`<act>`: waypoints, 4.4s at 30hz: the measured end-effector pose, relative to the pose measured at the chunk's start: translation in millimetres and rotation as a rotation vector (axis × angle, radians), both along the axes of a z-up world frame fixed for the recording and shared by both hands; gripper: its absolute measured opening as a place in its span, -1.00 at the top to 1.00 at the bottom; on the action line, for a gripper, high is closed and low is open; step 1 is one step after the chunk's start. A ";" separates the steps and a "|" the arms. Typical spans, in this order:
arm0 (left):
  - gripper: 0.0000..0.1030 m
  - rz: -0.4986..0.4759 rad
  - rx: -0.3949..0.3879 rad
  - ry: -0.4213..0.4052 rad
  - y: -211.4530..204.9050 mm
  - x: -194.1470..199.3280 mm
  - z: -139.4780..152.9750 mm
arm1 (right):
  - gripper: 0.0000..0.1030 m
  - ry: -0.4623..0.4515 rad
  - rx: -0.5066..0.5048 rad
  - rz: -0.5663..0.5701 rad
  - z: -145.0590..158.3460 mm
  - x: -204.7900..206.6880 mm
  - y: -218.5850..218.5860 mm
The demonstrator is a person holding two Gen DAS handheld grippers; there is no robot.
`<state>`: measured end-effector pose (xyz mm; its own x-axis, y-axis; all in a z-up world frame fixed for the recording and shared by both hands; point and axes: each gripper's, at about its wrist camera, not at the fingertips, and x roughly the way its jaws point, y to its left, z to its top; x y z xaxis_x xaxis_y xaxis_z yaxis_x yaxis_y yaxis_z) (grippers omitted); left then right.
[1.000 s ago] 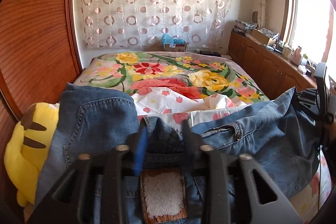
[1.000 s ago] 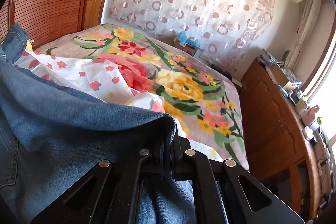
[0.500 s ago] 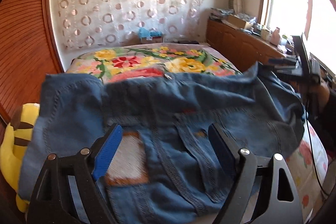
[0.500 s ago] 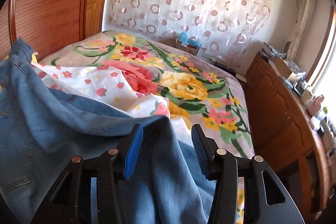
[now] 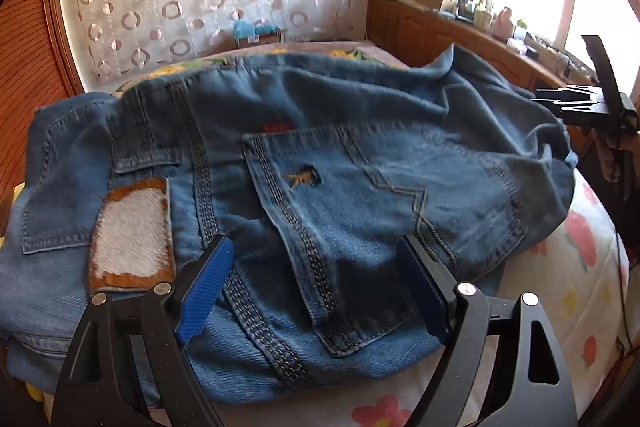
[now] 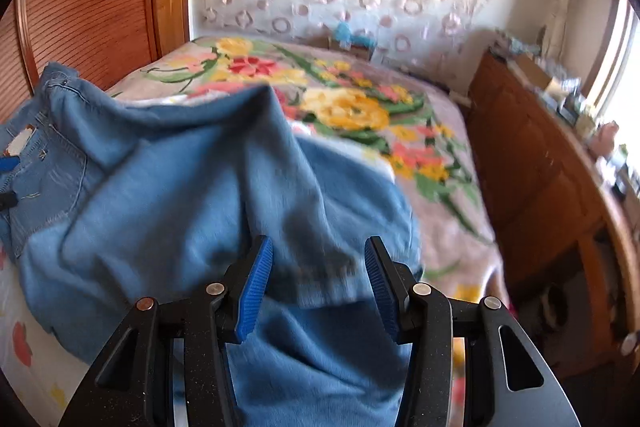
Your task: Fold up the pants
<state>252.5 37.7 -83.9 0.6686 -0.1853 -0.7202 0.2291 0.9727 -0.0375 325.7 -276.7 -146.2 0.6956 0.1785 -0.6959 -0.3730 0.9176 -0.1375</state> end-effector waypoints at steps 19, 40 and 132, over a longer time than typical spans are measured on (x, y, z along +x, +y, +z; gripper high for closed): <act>-0.65 0.002 -0.022 0.017 1.5 4.7 -2.7 | 0.90 -0.057 -0.004 -0.015 29.9 32.9 -9.8; -0.63 -0.010 -0.052 -0.036 10.8 -38.2 19.9 | 0.21 -0.100 0.031 -0.276 62.8 81.1 -9.4; -0.63 0.159 -0.088 -0.075 71.1 -100.0 10.7 | -0.23 0.072 0.363 -0.345 18.4 -65.1 -54.0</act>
<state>152.4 108.9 -73.2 0.7458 -0.1333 -0.6527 0.0784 0.9905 -0.1127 260.7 -330.7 -127.8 0.7094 0.1859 -0.6799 -0.0362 0.9729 0.2283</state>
